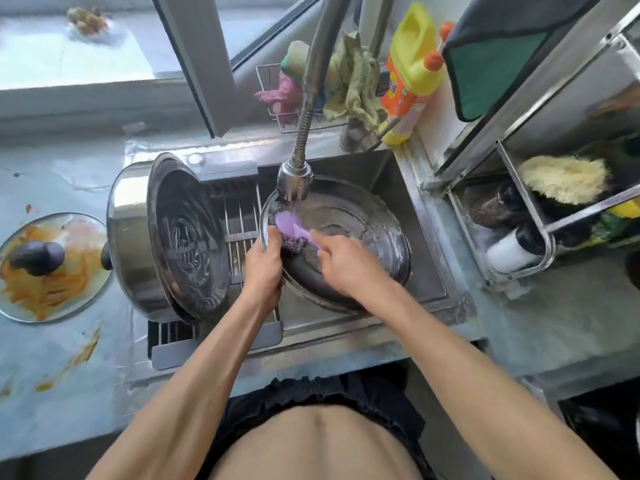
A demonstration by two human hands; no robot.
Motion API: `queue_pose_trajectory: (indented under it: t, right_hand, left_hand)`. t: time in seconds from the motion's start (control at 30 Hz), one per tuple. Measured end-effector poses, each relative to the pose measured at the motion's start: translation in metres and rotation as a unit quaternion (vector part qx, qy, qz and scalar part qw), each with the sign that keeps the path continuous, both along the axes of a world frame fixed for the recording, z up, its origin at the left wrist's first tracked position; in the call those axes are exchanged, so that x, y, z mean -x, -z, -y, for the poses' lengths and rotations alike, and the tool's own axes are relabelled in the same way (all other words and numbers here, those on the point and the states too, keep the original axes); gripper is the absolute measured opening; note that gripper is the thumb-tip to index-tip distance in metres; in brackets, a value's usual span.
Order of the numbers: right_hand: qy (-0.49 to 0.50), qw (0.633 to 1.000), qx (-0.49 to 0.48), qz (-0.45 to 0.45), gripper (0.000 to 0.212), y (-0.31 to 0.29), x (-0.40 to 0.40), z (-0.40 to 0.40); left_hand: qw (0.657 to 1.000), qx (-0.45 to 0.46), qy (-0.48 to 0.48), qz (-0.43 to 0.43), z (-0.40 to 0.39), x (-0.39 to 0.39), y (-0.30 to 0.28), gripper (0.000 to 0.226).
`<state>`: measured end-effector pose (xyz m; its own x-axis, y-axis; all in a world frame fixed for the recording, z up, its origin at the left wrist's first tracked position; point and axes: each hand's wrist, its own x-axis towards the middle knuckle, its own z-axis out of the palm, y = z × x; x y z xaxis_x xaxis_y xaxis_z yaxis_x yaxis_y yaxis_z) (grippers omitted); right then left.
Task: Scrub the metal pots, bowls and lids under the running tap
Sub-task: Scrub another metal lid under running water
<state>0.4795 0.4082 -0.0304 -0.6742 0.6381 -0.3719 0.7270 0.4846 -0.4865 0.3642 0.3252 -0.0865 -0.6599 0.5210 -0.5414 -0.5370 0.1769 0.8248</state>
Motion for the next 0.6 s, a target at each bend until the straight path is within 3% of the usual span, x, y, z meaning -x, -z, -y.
queue_pose_trajectory:
  t: [0.2, 0.3, 0.37, 0.5, 0.6]
  right_hand:
    - [0.019, 0.99, -0.101, 0.099, 0.063, 0.02, 0.012, -0.061]
    - [0.035, 0.985, -0.074, 0.155, 0.054, 0.027, -0.011, -0.06]
    - [0.019, 0.984, -0.023, 0.177, 0.042, 0.027, -0.03, -0.046]
    - [-0.008, 0.989, 0.094, 0.115, 0.034, 0.017, -0.052, 0.002]
    - [0.005, 0.995, 0.097, 0.005, 0.042, 0.006, -0.034, 0.017]
  left_hand:
    - [0.999, -0.03, -0.014, -0.034, 0.031, 0.004, 0.005, 0.012]
    - [0.995, -0.003, -0.038, -0.087, 0.035, 0.021, 0.001, 0.009]
    - [0.99, 0.028, -0.048, -0.127, 0.032, 0.03, -0.001, 0.026]
    - [0.982, 0.08, -0.006, -0.168, 0.017, 0.034, -0.001, 0.051]
    - [0.985, 0.07, 0.013, -0.158, 0.011, 0.02, -0.003, 0.025]
